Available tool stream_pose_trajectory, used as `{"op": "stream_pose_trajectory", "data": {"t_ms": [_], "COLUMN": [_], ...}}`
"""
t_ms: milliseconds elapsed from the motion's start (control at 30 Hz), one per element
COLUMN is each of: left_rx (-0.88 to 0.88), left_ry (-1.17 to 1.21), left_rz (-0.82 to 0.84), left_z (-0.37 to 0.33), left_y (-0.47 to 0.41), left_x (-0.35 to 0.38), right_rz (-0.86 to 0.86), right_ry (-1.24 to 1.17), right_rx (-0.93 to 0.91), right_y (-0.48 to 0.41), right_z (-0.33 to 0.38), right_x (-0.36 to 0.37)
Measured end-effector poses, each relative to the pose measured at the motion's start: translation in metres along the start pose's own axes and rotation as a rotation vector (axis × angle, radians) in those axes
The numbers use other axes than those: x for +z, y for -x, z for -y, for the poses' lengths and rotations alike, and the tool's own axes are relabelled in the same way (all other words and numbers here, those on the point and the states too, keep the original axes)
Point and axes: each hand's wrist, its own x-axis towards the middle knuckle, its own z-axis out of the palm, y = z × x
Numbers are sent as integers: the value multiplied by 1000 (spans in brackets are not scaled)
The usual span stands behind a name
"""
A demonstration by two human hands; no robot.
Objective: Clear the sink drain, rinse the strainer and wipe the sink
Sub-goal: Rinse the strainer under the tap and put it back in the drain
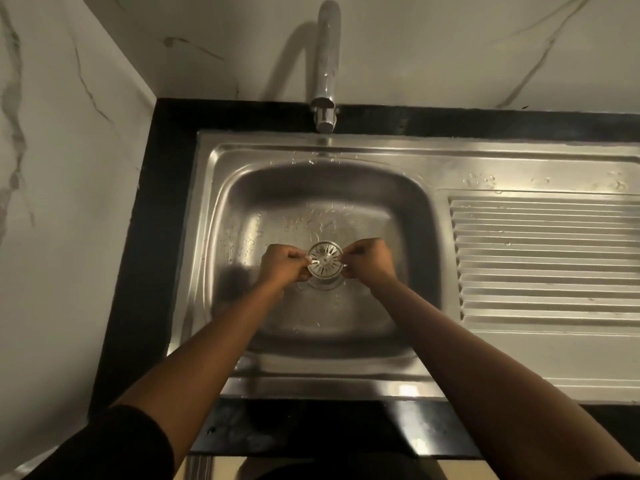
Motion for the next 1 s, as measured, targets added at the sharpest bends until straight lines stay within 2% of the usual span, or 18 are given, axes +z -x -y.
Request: {"op": "stream_pose_trajectory", "data": {"t_ms": [267,467,1000], "left_rx": [4,28,104], "left_ry": [-139,-222,-374], "left_rz": [-161,-167,-180], "left_z": [33,36,31], "left_y": [-17,-25,-39], "left_x": [15,26,31], "right_rz": [18,-49,-34], "right_ry": [78,144,192], "right_rx": [77,105,73], "right_y": [-15,-30,-40], "right_z": [-32,-41,-45], "right_x": [37,41,46]}}
